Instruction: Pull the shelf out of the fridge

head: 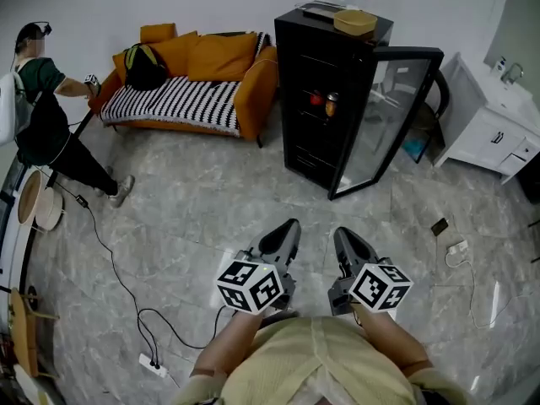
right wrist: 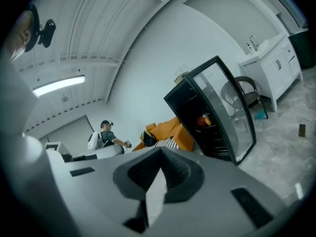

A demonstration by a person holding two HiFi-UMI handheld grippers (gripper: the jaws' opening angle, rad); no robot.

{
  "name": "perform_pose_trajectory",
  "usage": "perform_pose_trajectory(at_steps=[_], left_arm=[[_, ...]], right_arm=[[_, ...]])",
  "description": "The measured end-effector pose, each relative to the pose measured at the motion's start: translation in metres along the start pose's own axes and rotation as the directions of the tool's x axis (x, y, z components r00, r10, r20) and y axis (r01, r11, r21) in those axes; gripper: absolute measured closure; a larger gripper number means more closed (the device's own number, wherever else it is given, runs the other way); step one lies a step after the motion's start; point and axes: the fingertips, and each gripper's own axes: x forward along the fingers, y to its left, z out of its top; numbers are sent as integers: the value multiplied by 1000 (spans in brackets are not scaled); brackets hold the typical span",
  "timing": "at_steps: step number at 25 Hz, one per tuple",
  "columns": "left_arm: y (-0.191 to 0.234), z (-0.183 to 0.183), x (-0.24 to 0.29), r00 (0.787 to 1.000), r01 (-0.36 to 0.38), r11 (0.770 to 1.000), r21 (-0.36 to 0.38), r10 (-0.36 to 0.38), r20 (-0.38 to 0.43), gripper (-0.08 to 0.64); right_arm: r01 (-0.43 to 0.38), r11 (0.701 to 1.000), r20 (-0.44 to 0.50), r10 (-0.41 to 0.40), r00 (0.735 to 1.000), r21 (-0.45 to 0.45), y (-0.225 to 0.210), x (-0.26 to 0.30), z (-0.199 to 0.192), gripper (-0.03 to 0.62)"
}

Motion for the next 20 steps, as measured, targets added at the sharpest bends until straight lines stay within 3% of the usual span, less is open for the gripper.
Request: perform_pose_trajectory(at_steps=[8, 20], left_arm=[[66, 29, 2, 999, 23, 1000, 4, -23, -34, 534], [117, 36, 24, 999, 4, 999, -40, -6, -37, 534]], right_arm=[[45, 993, 49, -51, 997, 112, 17, 59, -8, 563], [95, 990, 87, -105, 991, 107, 12, 107, 0, 561]])
